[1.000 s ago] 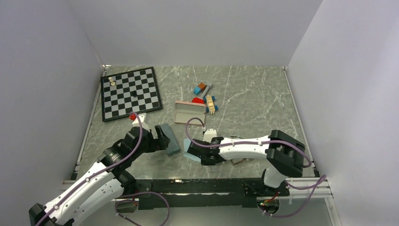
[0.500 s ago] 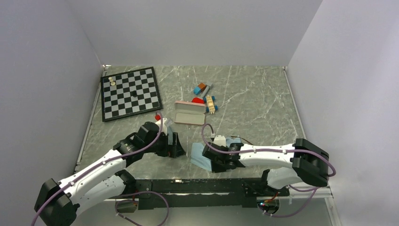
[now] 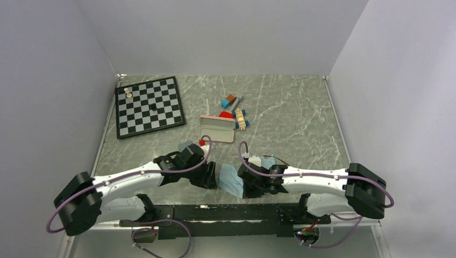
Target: Organize the sunglasses
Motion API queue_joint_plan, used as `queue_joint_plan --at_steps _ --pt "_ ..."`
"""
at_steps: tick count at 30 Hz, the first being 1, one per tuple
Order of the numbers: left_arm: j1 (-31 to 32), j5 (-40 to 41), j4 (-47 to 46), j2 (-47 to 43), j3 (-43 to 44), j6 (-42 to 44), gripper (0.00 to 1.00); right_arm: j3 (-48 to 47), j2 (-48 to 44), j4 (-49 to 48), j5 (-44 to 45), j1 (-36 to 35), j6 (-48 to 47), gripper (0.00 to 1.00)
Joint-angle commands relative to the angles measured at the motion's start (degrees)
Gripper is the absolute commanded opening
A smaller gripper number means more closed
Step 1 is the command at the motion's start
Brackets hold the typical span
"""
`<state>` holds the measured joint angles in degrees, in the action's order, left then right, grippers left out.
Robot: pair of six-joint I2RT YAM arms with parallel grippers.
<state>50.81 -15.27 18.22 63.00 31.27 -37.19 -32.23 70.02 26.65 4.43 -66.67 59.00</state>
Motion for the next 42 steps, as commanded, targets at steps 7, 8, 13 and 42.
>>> queue_joint_plan --at_steps 7,8,13,42 --pt "5.8 14.2 3.0 15.9 11.5 -3.2 0.49 1.0 1.3 -4.8 -0.8 0.1 1.6 0.00" --pt "5.9 14.7 3.9 17.5 12.7 -3.1 0.47 1.0 1.3 -4.8 -0.5 0.1 1.7 0.00" --pt "7.6 14.2 6.6 23.5 16.8 -2.2 0.39 1.5 0.3 -4.7 0.2 0.2 2.1 0.00" --pt "13.6 18.8 21.2 37.2 28.8 -10.5 0.20 4.3 -1.7 -8.9 0.8 0.2 2.1 0.00"
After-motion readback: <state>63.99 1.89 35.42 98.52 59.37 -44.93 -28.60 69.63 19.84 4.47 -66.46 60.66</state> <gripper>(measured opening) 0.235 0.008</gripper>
